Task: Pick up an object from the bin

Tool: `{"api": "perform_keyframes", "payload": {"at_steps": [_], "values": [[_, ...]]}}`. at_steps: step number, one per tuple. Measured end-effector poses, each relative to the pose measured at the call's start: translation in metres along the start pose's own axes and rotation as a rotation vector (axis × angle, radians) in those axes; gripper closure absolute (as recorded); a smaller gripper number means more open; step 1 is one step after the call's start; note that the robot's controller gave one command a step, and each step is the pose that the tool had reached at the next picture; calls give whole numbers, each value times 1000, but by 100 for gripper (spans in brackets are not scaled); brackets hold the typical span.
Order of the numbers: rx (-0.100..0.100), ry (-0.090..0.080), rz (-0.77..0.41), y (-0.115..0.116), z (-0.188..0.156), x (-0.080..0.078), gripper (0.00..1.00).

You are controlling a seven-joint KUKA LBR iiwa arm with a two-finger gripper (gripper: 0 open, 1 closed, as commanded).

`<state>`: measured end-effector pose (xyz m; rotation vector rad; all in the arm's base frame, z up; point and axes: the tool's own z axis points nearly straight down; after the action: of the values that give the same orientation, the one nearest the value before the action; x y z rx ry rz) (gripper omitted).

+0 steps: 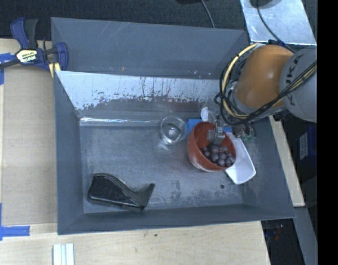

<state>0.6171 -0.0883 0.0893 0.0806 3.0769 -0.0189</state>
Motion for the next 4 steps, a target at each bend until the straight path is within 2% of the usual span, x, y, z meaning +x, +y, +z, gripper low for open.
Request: {"api": "perform_keyframes", "payload": {"at_steps": [1,2,3,4], "values": [[0,0,0,0,0,0,100],[-4,33,-5,-13,-2,20,100],[-5,16,-32,0,-102,-6,100],[-3,10,-5,3,-26,0,100]]}}
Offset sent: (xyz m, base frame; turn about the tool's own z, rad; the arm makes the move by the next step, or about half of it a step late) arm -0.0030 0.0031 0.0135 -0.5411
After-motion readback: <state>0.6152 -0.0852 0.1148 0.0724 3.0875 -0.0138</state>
